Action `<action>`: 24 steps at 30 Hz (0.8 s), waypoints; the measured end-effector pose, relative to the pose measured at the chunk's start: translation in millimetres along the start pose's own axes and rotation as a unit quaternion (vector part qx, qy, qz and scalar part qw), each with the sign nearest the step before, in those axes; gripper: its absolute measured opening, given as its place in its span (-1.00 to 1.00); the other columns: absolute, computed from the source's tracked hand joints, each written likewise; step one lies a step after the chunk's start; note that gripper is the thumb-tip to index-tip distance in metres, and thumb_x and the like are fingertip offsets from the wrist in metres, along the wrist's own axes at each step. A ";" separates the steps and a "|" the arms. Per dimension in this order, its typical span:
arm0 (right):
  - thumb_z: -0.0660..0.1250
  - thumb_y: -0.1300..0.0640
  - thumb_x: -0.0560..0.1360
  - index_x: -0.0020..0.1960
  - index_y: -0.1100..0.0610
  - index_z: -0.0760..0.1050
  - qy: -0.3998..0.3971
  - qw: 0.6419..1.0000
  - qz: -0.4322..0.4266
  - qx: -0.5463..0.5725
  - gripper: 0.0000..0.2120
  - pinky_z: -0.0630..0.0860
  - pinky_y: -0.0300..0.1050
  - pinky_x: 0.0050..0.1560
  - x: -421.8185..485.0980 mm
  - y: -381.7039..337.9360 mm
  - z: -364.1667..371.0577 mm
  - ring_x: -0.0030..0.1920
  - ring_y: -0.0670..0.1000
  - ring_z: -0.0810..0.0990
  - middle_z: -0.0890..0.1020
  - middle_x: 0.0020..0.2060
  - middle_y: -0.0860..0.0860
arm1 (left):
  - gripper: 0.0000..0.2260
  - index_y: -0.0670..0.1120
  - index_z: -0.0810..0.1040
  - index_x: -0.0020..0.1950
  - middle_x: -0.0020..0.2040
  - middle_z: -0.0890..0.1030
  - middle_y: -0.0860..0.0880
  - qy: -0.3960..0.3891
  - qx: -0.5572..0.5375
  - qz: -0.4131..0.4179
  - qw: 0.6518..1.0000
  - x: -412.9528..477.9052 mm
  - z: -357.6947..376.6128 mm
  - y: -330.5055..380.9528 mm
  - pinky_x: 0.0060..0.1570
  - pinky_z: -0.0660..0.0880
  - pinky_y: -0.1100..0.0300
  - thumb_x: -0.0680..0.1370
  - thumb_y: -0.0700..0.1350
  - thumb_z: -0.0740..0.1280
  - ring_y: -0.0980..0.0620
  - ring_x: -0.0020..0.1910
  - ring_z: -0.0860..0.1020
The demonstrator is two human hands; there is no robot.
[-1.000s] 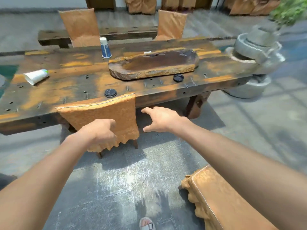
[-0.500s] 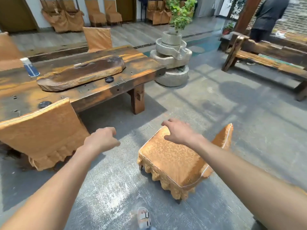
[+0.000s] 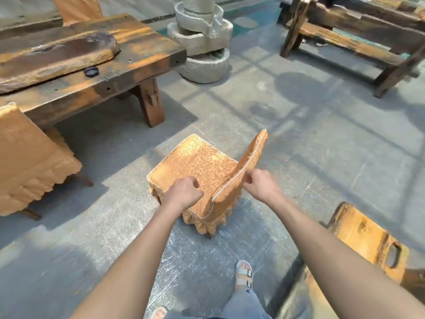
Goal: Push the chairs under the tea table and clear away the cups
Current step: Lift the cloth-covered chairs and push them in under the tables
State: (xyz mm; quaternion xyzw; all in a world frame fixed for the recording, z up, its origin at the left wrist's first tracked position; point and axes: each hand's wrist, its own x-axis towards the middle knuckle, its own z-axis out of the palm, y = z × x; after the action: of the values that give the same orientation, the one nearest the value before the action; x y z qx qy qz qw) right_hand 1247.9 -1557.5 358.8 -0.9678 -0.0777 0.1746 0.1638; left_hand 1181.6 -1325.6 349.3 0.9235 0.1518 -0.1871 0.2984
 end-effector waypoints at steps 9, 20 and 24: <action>0.37 0.20 0.52 0.35 0.12 0.51 -0.070 0.996 -0.044 0.035 -0.61 0.53 0.02 0.28 58.1 106.1 8.2 0.24 0.10 0.58 0.61 0.24 0.11 | -0.52 -0.03 0.39 0.42 0.28 0.48 -0.11 -0.017 0.049 -0.055 0.997 47.3 110.2 63.4 0.04 0.54 0.02 0.50 -0.13 0.39 -0.08 0.13 0.52; 0.39 0.27 0.49 0.41 0.18 0.40 -0.128 0.985 -0.096 -0.056 -0.49 0.50 0.06 0.28 134.5 127.2 4.3 0.28 0.18 0.53 0.52 0.28 0.14 | -0.45 -0.01 0.38 0.42 0.25 0.48 -0.08 -0.020 0.051 -0.120 0.991 103.2 142.4 96.4 0.18 0.53 -0.04 0.44 -0.17 0.40 -0.07 0.18 0.47; 0.37 0.29 0.44 0.44 0.13 0.35 -0.071 0.967 -0.150 -0.193 -0.42 0.32 0.16 0.44 163.1 141.0 3.6 0.39 0.17 0.39 0.42 0.34 0.10 | -0.47 -0.04 0.37 0.41 0.32 0.47 -0.09 -0.053 0.085 -0.140 0.985 127.6 149.9 89.7 0.36 0.41 -0.13 0.47 -0.14 0.44 -0.12 0.32 0.43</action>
State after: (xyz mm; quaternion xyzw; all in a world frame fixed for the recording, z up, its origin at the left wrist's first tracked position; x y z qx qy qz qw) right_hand 1410.9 -1654.3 256.1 -0.9436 -0.2653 0.1982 -0.0076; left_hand 1291.3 -1464.7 225.2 0.9039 0.2475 -0.2876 0.1976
